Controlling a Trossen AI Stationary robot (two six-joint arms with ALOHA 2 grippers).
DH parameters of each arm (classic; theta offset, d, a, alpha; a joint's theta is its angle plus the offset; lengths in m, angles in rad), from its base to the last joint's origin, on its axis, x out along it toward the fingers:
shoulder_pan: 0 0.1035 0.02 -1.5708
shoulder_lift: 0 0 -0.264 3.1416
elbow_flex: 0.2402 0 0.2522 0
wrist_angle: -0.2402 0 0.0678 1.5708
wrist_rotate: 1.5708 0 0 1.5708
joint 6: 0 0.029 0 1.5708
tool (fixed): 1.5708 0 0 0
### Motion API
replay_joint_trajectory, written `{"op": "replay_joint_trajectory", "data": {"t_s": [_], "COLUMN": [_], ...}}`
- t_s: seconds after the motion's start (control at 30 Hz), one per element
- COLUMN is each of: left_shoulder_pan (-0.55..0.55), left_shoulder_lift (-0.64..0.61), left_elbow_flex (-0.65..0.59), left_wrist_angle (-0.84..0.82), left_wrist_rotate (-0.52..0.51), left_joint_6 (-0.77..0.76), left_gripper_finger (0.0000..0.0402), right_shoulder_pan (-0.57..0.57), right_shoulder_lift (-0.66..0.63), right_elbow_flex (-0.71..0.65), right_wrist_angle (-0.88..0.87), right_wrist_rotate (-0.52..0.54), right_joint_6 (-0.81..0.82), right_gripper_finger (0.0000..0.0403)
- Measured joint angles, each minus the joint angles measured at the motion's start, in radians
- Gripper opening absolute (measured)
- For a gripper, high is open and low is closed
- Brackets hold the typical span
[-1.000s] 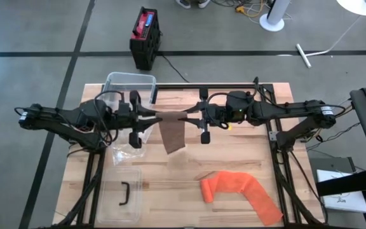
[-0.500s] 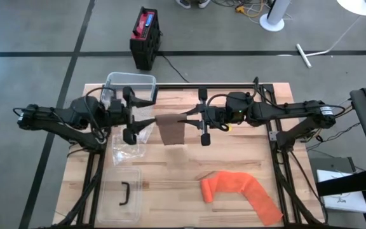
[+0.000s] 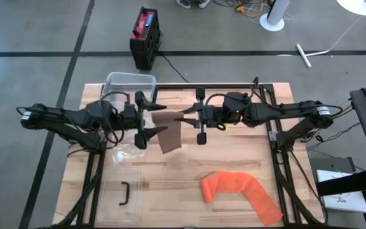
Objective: Roll bandage
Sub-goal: Roll the brown bandage
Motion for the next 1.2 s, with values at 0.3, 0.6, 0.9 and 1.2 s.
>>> {"op": "replay_joint_trajectory", "data": {"t_s": [0.3, 0.6, 0.9, 1.2], "left_shoulder_pan": [0.001, 0.0, 0.0, 0.002], "left_shoulder_lift": [0.008, 0.007, -0.011, 0.006], "left_elbow_flex": [0.0, 0.0, -0.002, -0.002], "left_wrist_angle": [0.024, 0.009, -0.035, -0.005], "left_wrist_rotate": [-0.03, -0.051, -0.05, 0.004], "left_joint_6": [0.0, 0.004, 0.007, 0.049], "left_gripper_finger": [0.025, 0.0057, 0.0057, 0.0047], "right_shoulder_pan": [0.0, 0.0, 0.0, 0.001], "right_shoulder_lift": [0.0, 0.0, -0.006, 0.025], "right_elbow_flex": [0.0, 0.0, 0.001, 0.002], "right_wrist_angle": [0.014, 0.003, -0.055, 0.027], "right_wrist_rotate": [-0.003, 0.0, -0.019, -0.079], "right_joint_6": [0.007, 0.062, 0.12, 0.09], "right_gripper_finger": [0.0048, 0.006, 0.0143, 0.0252]}}
